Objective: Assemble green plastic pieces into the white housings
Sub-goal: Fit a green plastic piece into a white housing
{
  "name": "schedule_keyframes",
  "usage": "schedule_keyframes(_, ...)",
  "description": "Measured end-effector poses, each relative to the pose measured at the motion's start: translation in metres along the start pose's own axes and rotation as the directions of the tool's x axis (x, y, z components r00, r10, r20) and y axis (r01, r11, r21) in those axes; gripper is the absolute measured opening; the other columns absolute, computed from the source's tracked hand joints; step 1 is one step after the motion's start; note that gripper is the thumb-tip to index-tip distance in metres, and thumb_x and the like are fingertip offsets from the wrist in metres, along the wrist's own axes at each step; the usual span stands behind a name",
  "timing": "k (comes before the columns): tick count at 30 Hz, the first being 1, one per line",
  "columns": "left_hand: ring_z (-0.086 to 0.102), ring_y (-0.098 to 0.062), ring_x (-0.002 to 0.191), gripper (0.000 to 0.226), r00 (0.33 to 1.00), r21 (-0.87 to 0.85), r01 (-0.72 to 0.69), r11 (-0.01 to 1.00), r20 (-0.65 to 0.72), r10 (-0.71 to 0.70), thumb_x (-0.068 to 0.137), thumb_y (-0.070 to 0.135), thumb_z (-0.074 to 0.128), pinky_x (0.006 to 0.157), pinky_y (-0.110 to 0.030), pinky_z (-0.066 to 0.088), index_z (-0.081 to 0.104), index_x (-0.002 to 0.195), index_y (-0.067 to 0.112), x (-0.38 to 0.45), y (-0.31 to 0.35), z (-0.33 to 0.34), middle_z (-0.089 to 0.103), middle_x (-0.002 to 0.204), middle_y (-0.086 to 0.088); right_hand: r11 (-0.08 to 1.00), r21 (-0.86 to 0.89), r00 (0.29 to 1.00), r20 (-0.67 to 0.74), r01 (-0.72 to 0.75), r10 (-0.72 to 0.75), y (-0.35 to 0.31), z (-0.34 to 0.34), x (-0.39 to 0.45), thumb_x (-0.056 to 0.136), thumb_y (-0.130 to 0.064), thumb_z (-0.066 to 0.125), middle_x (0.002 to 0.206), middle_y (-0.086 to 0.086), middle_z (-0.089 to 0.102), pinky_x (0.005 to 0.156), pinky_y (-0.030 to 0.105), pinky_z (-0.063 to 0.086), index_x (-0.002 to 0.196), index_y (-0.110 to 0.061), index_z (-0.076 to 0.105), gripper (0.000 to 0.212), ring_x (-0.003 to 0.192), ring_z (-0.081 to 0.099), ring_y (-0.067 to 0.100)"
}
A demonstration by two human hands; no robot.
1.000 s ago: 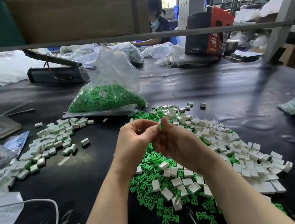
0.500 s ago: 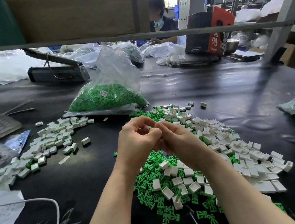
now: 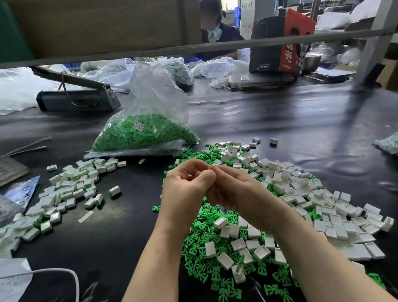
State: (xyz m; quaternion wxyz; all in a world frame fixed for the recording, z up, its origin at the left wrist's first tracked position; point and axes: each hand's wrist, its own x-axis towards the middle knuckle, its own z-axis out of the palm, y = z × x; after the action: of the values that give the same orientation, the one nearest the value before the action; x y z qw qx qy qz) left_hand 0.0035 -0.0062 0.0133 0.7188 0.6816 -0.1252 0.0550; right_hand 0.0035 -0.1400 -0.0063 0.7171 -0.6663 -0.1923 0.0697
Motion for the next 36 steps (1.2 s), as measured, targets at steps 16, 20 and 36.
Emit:
schedule_keyframes(16, 0.054, -0.024, 0.047, 0.016, 1.0, -0.06, -0.003, 0.998, -0.023, 0.001, 0.068, 0.011, 0.058, 0.047, -0.026, 0.047, 0.06, 0.072, -0.004, 0.0027, -0.0065, 0.0043, 0.054, 0.054, -0.018, 1.0, -0.031, 0.998, -0.068, 0.004, -0.006, 0.0052, 0.0012, 0.0027, 0.091, -0.045, 0.051, 0.065, -0.011, 0.057, 0.053, 0.035, 0.03, 0.106, -0.014, 0.068, 0.039, 0.062, 0.045, 0.011)
schedule_keyframes(20, 0.055, -0.024, 0.046, 0.016, 1.0, -0.063, -0.002, 0.998, -0.021, 0.0, 0.069, 0.011, 0.058, 0.048, -0.027, 0.047, 0.059, 0.072, -0.005, 0.0025, -0.0079, 0.0037, 0.054, 0.054, -0.018, 1.0, -0.028, 0.998, -0.061, 0.01, -0.011, 0.005, 0.0021, 0.003, 0.091, -0.044, 0.051, 0.066, -0.012, 0.057, 0.053, 0.034, 0.03, 0.102, -0.016, 0.068, 0.034, 0.062, 0.046, 0.009)
schedule_keyframes(36, 0.055, -0.028, 0.05, 0.019, 0.999, -0.021, -0.004, 1.0, -0.043, 0.003, 0.069, 0.013, 0.059, 0.051, -0.033, 0.05, 0.058, 0.074, -0.006, 0.0037, -0.0108, 0.0047, 0.053, 0.058, -0.023, 0.997, -0.077, 0.998, -0.066, -0.012, 0.007, 0.0059, 0.0005, 0.0018, 0.095, -0.041, 0.049, 0.073, -0.003, 0.054, 0.055, 0.034, 0.031, 0.109, -0.005, 0.065, 0.042, 0.071, 0.041, 0.021)
